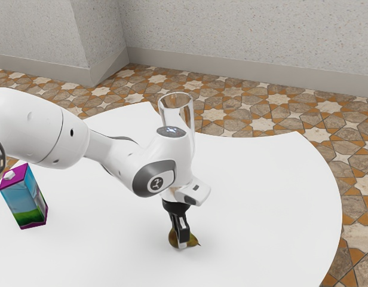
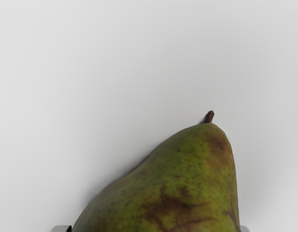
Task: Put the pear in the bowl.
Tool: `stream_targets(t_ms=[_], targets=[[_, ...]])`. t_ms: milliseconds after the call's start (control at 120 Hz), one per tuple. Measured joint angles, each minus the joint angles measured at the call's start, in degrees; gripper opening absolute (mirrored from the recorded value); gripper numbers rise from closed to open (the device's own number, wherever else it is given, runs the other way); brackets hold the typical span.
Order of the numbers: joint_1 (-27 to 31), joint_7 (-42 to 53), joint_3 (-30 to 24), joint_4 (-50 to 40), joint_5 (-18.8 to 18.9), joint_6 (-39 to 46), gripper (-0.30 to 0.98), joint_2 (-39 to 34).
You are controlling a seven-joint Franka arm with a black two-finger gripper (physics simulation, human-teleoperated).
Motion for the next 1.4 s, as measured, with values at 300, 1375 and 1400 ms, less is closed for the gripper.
stream_targets(t_ms=[300, 1375, 1400], targets=[[0.1, -0.3, 0.1, -0.1, 0.6, 0.2, 0.26, -1.5], [21.1, 1.9, 8.4, 24.2, 1.2, -2.4, 0.3, 8.7], [21.4, 2.1, 8.3, 24.5, 1.1, -2.4, 0.3, 9.1]])
